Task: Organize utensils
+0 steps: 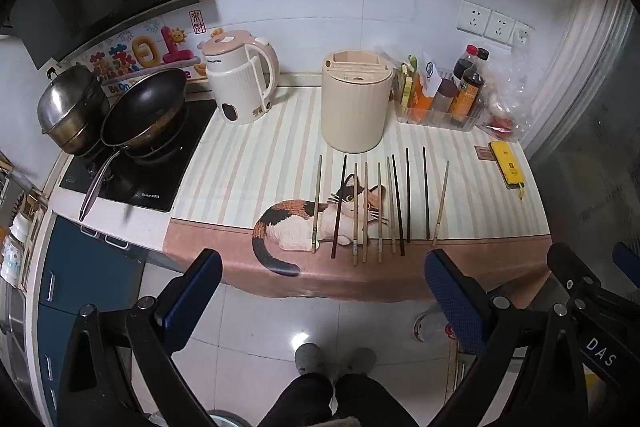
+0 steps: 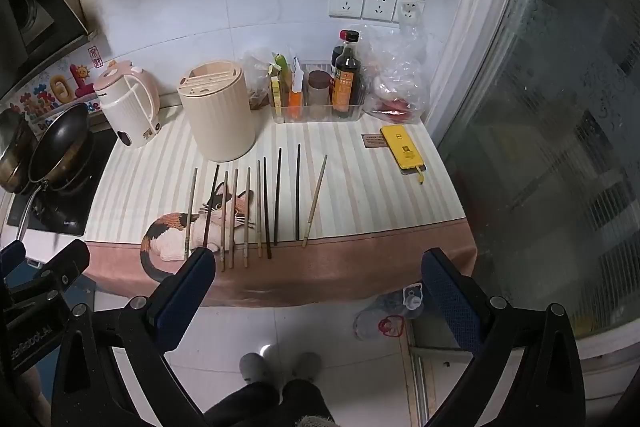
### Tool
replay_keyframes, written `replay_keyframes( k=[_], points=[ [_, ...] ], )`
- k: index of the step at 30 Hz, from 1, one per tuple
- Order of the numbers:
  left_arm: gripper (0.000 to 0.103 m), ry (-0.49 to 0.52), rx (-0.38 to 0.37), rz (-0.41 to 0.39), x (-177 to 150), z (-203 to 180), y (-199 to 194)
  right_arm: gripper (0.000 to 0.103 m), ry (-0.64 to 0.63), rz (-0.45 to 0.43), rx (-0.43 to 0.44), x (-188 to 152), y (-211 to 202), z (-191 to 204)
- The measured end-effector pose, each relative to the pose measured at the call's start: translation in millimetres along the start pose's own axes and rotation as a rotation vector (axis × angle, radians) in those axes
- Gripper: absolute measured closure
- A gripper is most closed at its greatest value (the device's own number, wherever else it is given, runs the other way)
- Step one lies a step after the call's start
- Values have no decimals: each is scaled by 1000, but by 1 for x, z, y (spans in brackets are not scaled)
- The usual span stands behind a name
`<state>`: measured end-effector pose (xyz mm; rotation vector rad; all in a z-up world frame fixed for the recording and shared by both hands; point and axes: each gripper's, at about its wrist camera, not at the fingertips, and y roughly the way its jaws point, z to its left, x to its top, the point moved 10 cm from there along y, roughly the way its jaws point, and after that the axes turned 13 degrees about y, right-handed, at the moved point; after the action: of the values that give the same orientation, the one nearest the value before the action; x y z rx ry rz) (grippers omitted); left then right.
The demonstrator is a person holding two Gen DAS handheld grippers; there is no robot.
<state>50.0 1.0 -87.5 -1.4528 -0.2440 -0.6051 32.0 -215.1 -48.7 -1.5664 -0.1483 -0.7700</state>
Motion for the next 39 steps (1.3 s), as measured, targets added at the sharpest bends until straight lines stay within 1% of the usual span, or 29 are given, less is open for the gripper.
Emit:
replay_keyframes(
  k=[23, 32, 39],
  points=[
    [0, 2, 1, 2, -3, -2, -4, 0, -11, -4, -3, 4, -4, 2],
    [0, -15, 1, 2, -4, 8, 0, 0, -23, 4, -10, 1, -1, 4],
    [0, -9, -2, -4, -3, 10, -2, 0, -28, 2, -7, -1, -1, 7]
  ],
)
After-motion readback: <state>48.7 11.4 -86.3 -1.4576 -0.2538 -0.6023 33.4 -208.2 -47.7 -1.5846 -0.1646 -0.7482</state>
